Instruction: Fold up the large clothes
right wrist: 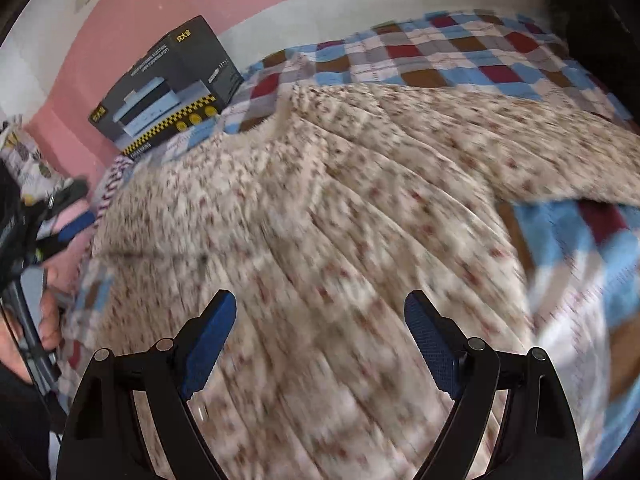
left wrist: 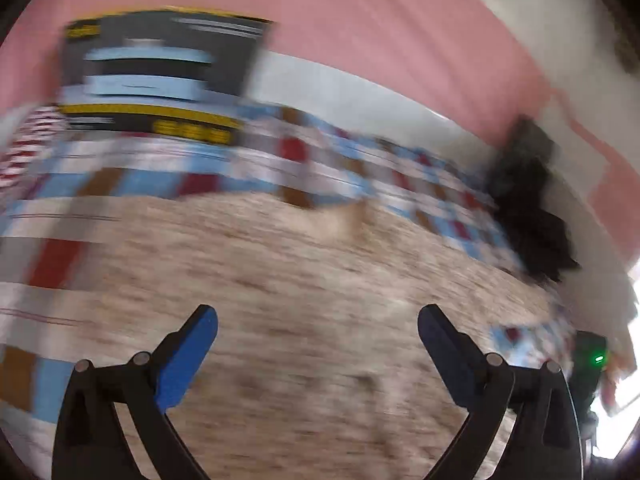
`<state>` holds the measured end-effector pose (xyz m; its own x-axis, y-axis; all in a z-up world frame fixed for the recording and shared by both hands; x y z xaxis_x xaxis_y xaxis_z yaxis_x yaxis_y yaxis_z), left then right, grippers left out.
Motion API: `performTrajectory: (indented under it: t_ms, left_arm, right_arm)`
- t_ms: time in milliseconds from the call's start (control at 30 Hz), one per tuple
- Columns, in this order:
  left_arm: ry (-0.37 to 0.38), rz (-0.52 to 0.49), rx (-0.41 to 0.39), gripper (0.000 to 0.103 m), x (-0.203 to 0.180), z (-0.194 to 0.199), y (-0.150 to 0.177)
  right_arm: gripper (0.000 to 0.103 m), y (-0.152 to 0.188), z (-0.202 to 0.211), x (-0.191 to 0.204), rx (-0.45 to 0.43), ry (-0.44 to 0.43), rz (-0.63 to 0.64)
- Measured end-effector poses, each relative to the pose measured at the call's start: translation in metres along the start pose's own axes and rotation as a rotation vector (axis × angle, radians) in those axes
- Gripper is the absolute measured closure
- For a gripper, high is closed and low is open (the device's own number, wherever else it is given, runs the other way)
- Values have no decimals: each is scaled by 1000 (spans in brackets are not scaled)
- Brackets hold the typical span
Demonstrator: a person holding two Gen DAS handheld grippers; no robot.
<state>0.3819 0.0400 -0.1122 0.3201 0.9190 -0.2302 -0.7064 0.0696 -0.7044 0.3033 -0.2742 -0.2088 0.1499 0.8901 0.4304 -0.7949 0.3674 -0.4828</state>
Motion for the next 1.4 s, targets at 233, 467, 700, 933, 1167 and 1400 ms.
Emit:
performTrajectory:
  t_ms: [233, 467, 700, 933, 1167, 1400]
  left_arm:
    - [-112, 164, 77, 71, 97, -10, 21]
    - [-91, 68, 136, 78, 77, -56, 36]
    - [-156, 7, 178, 79, 70, -82, 48]
    - [-169, -27, 143, 78, 48, -29, 36]
    - [-127, -38, 111, 68, -5, 22, 63]
    - [-55, -58, 163, 68, -61, 36, 101]
  right_arm:
    - [88, -36, -80, 29, 124, -63, -63]
    - [96, -62, -62, 14, 0, 25, -20]
    - [95, -54, -91, 6, 41, 112, 54]
    - [86, -48, -27, 5, -21, 97, 48]
    - [55, -5, 39, -35, -35, 54, -38]
    - [53, 31, 77, -80, -32, 44, -159]
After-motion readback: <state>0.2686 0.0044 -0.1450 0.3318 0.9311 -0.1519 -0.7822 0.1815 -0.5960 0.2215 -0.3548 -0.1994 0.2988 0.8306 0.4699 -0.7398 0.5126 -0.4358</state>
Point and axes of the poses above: each gripper's, at about its wrist camera, not at the fingertips, and z roughly against the way its jaws point, x to its left, y to its underside, the point moved 6 cm from there along -z, roughly the way its jaws point, and after that the axes turned 9 degrees about -z, right-handed, at the moved point
